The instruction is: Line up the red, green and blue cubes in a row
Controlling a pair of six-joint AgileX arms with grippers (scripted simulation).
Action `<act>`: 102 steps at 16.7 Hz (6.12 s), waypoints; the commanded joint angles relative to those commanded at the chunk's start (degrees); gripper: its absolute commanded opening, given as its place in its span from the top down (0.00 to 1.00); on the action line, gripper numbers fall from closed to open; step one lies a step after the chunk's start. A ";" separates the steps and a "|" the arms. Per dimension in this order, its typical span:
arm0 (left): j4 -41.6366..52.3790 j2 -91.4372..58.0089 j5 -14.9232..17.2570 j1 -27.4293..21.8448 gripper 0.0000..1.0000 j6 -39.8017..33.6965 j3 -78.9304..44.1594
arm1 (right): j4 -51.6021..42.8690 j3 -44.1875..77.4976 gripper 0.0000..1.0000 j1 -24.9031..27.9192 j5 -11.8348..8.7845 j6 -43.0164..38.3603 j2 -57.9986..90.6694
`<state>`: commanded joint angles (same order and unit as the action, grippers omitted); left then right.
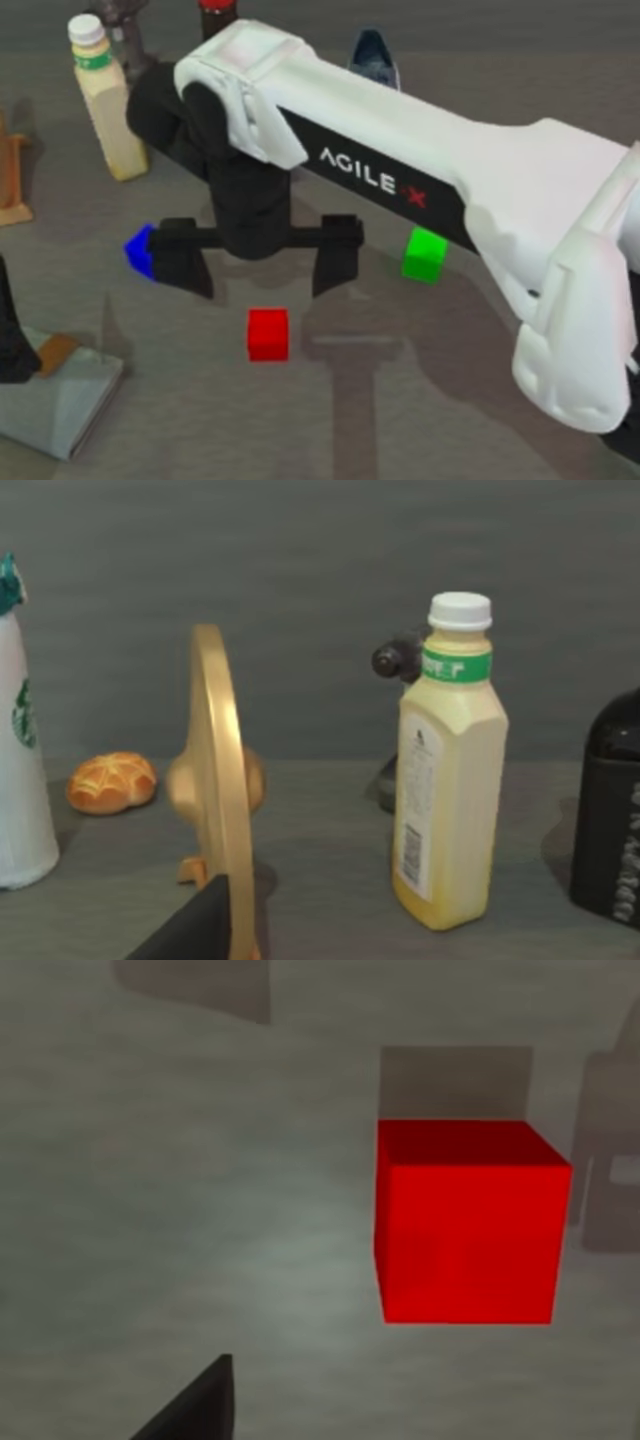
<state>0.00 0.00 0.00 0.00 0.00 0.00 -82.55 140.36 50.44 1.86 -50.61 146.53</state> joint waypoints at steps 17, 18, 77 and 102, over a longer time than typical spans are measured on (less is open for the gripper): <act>0.00 0.00 0.00 0.00 0.00 0.00 0.00 | 4.93 -10.60 0.00 -10.87 -0.99 45.83 -4.08; 0.00 0.00 0.00 0.00 0.00 0.00 0.00 | 5.42 -11.95 0.00 -12.11 -1.15 51.52 -4.54; 0.00 0.00 0.00 0.00 0.00 0.00 0.00 | 18.14 -27.80 1.00 -21.41 -2.33 91.69 -9.26; 0.00 0.00 0.00 0.00 0.00 0.00 0.00 | 18.52 -36.95 1.00 -7.47 -2.51 97.46 -18.05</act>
<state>0.00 0.00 0.00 0.00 0.00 0.00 -64.03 103.41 42.96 -0.65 46.85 128.48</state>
